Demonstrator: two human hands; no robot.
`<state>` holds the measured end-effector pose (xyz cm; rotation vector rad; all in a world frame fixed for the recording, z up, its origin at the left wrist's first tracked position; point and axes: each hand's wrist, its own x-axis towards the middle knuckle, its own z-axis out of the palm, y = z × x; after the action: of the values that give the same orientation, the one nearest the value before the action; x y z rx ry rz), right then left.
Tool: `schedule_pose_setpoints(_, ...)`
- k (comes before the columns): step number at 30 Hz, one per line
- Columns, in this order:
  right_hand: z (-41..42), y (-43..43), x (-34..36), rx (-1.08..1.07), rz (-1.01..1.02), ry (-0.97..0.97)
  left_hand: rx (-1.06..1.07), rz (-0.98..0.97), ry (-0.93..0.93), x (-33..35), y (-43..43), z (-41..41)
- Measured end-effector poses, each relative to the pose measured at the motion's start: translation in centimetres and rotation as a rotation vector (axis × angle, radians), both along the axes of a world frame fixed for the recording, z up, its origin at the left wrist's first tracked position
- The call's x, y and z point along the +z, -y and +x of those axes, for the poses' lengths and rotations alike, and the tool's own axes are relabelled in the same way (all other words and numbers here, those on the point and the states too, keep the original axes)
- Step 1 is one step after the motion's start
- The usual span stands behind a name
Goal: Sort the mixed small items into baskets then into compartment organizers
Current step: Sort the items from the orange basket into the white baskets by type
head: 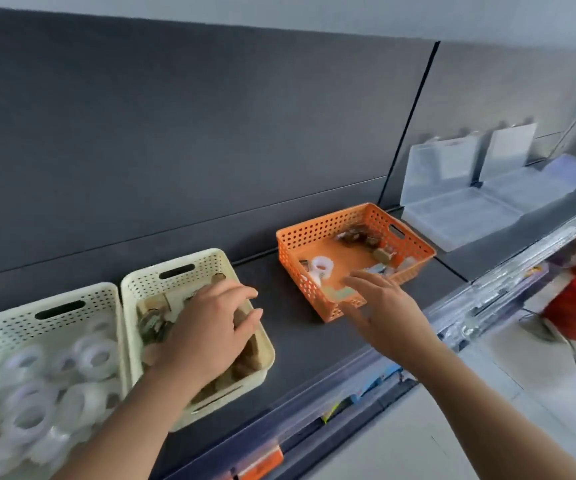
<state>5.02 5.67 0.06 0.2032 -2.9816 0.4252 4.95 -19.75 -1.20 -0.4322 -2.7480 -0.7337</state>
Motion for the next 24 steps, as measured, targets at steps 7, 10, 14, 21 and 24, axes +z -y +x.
schedule_pose_setpoints(7,-4.8,-10.2,-0.2,-0.073,-0.044,0.017,-0.013,0.017,0.015,0.6,-8.9,-6.3)
schedule_pose_setpoints(10,-7.3,-12.8,-0.7,-0.070,-0.072,0.022,-0.030,0.001,0.041,0.1,-11.4,-9.7)
schedule_pose_setpoints(14,-11.3,-15.0,-1.2,-0.071,-0.132,0.010,-0.062,0.013,0.108,-0.9,-15.0,-14.6)
schedule_pose_setpoints(21,-18.3,-17.8,-2.6,-0.031,-0.095,0.085,-0.132,-0.078,0.219,-4.3,-21.7,-23.9)
schedule_pose_setpoints(24,-20.7,-18.1,-3.3,0.010,-0.050,0.122,-0.147,-0.118,0.273,-6.3,-24.0,-27.0)
